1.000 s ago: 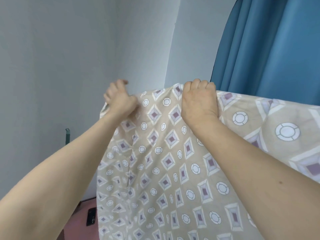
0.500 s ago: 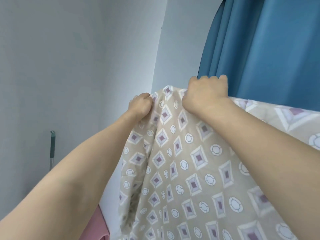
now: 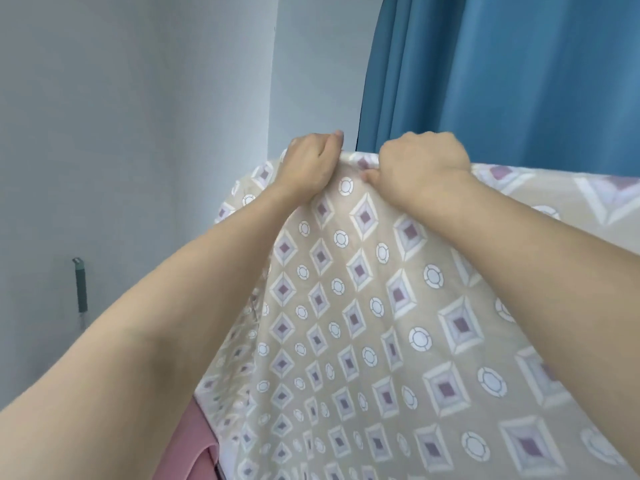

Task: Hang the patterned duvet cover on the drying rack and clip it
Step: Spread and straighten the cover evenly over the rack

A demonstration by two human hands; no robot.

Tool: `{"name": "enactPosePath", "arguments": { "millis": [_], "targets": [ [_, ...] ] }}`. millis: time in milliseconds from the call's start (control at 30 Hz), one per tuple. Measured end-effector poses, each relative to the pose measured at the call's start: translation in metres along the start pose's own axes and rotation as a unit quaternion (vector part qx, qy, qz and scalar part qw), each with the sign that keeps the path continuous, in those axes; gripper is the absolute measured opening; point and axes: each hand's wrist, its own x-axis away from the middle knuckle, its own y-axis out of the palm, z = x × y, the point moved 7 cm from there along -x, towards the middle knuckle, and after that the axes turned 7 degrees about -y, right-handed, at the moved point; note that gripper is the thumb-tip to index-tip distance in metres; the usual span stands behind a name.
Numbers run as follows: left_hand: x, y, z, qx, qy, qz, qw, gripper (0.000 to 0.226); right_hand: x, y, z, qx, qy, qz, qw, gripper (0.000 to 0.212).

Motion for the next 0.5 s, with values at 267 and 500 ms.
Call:
{"name": "enactPosePath", "arguments": {
  "millis": [267, 500],
  "targets": [
    [-0.008, 0.001, -0.009, -0.008, 0.004, 0.073, 0.997, 0.041, 0.051, -0.009, 0.041, -0.001, 0.044, 0.017, 0.999, 0.052],
    [0.01, -0.004, 0.031, -0.041, 0.038, 0.052, 0.997, 0.047, 0.094, -0.021, 0.087, -0.01, 0.053, -0.019, 0.998, 0.063]
  ]
}}
